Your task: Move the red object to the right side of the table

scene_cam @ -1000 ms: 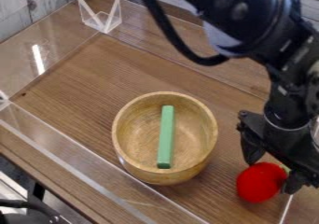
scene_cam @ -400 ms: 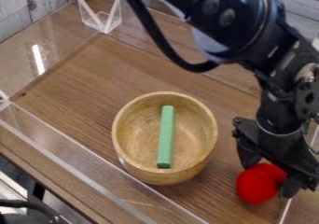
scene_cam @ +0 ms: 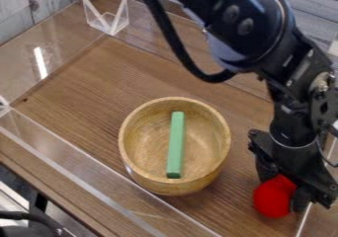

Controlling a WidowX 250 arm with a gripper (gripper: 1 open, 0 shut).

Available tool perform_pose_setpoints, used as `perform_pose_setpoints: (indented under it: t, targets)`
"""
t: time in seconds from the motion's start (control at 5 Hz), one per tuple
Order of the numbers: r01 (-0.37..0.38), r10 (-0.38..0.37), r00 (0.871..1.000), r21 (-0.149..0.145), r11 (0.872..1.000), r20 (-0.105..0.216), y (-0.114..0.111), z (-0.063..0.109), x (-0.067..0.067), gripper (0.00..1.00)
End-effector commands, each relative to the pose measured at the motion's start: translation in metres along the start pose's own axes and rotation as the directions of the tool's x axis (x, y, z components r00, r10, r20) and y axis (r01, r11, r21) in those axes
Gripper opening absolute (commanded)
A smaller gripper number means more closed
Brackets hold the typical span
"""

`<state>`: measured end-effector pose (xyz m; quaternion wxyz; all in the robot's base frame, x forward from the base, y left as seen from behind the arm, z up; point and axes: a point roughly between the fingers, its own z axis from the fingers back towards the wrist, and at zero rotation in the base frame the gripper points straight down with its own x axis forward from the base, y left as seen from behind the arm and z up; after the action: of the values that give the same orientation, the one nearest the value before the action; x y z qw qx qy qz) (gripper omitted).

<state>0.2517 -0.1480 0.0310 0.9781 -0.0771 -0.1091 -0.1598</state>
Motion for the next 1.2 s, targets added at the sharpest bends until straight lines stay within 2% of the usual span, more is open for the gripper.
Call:
perform_pose_setpoints:
  t: [0.0, 0.2, 0.4, 0.6, 0.8, 1.0]
  targets:
    - [0.037, -0.037, 0.999, -0.006, 0.999, 0.013, -0.001, 0.000, 0.002, 1.00]
    - [0.025, -0.025, 1.000, 0.006, 1.000, 0.002, 0.010, 0.003, -0.003, 1.00]
    - [0.018, -0.017, 1.000, 0.028, 0.999, -0.003, 0.017, 0.009, -0.004, 0.00]
    - [0.065, -0.065, 0.998, 0.013, 0.998, -0.016, 0.015, 0.010, -0.002, 1.00]
    - [0.113, -0.113, 0.993, -0.001, 0.994, -0.028, 0.012, 0.010, 0.001, 1.00]
    - [0.139, -0.139, 0.990, -0.009, 0.990, -0.032, 0.020, 0.025, 0.005, 1.00]
